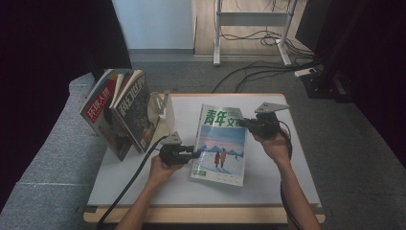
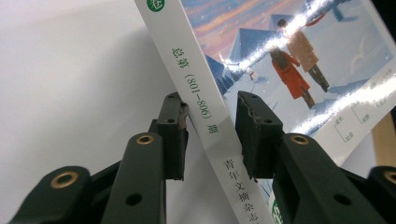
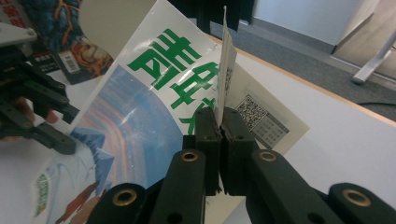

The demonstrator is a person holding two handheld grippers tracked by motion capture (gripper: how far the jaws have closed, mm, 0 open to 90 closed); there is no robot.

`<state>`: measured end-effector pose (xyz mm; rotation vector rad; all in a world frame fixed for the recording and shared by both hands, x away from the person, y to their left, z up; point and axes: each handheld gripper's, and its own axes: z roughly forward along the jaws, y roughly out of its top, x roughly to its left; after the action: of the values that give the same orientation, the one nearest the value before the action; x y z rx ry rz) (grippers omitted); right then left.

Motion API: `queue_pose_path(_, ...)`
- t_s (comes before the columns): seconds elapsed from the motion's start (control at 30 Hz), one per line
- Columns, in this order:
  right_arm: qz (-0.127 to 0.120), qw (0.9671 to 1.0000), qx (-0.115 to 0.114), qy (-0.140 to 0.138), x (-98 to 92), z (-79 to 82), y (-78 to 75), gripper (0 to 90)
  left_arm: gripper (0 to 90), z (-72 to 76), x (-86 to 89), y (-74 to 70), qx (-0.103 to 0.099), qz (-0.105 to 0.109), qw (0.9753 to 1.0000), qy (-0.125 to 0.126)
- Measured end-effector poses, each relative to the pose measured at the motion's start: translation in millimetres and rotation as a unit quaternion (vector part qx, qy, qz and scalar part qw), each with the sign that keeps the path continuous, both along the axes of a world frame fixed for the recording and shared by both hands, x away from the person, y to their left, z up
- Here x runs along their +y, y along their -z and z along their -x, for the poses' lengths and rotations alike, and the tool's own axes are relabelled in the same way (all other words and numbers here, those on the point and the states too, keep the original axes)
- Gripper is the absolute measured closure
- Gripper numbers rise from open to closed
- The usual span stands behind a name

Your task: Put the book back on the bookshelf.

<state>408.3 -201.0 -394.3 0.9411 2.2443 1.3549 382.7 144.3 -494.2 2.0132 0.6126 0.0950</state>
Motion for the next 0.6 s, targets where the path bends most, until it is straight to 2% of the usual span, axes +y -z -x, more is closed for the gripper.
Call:
queue_pose_path(0.07,0.004,1.0,-0.002,-0.007,2.7,1.6,0.1,85.5,65.0,5.0,2.9,2.0,-0.008,0.002,1.0,-0.003)
queue_pose_path(0.17,-0.007,0.9999,0.001,-0.013,2.3,4.4,2.9,85.4,65.7,10.7,8.6,3.6,-0.015,0.013,0.9998,-0.002)
queue_pose_path(0.3,-0.011,0.9997,0.002,-0.02,0.5,7.8,2.2,84.3,66.9,16.3,10.3,0.7,-0.023,0.011,0.9997,0.002)
queue_pose_path(0.47,-0.005,0.9998,0.004,-0.018,-1.0,9.2,2.9,84.6,68.7,20.4,15.3,1.4,-0.02,0.024,0.9995,0.01)
queue_pose_path(0.6,-0.024,0.9995,0.011,-0.019,-6.5,7.9,3.9,84.6,70.1,26.6,16.5,-0.9,-0.031,0.021,0.9991,0.018)
